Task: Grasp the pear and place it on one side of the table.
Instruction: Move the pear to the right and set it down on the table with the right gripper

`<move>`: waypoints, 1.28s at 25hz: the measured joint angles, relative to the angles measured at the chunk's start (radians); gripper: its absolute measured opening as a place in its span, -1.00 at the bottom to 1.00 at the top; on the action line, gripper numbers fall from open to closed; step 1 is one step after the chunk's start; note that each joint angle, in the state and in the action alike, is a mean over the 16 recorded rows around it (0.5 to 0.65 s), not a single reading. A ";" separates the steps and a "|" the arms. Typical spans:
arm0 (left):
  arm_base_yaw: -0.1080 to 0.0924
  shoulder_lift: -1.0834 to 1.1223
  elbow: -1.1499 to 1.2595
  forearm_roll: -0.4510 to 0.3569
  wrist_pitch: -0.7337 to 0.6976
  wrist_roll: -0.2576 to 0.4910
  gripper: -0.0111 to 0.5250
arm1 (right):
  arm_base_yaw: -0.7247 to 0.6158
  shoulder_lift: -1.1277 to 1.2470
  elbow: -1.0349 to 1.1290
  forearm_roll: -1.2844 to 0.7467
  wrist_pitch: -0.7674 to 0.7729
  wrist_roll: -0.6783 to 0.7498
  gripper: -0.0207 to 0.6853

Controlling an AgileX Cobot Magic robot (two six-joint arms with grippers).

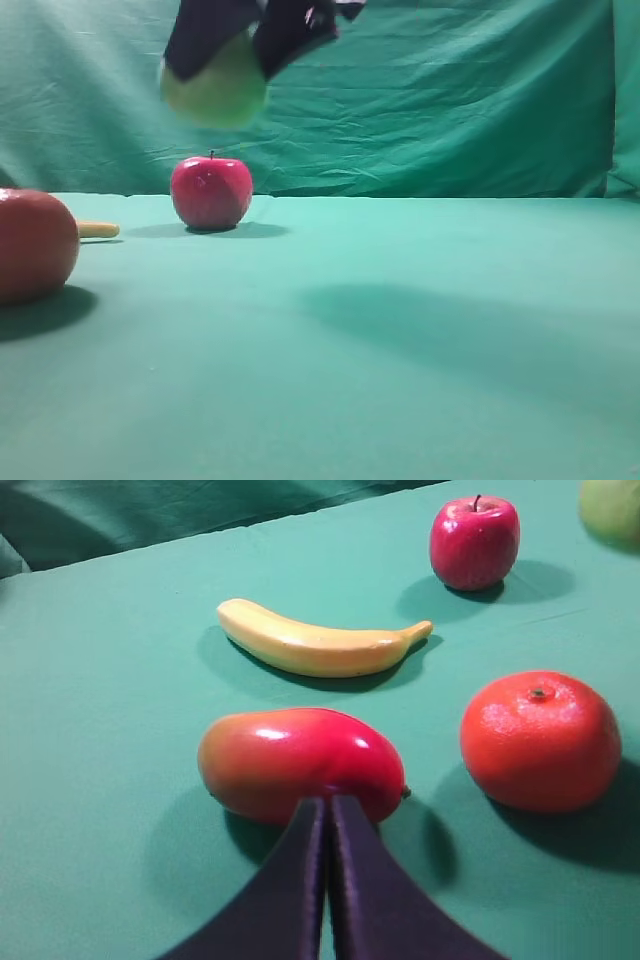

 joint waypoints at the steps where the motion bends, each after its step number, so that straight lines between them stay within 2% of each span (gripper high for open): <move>1: 0.000 0.000 0.000 0.000 0.000 0.000 -0.96 | -0.025 -0.032 0.030 -0.033 0.005 0.040 0.31; 4: 0.000 0.000 0.000 0.000 0.000 0.000 -0.96 | -0.089 -0.109 0.131 -0.110 -0.006 0.141 0.31; 7: 0.000 0.000 0.000 0.000 0.000 0.000 -0.96 | -0.137 -0.153 0.252 -0.134 -0.081 0.194 0.31; 14: 0.000 0.000 0.000 0.000 0.000 0.000 -0.96 | -0.186 -0.122 0.476 -0.093 -0.343 0.217 0.31; 21: 0.000 0.000 0.000 0.000 0.000 0.000 -0.96 | -0.188 0.000 0.543 -0.058 -0.546 0.220 0.34; 27: 0.000 0.000 0.000 0.000 0.000 0.000 -0.96 | -0.188 0.063 0.538 -0.055 -0.593 0.220 0.55; 32: 0.000 0.000 0.000 0.000 0.000 0.000 -0.96 | -0.188 0.072 0.498 -0.053 -0.528 0.220 0.75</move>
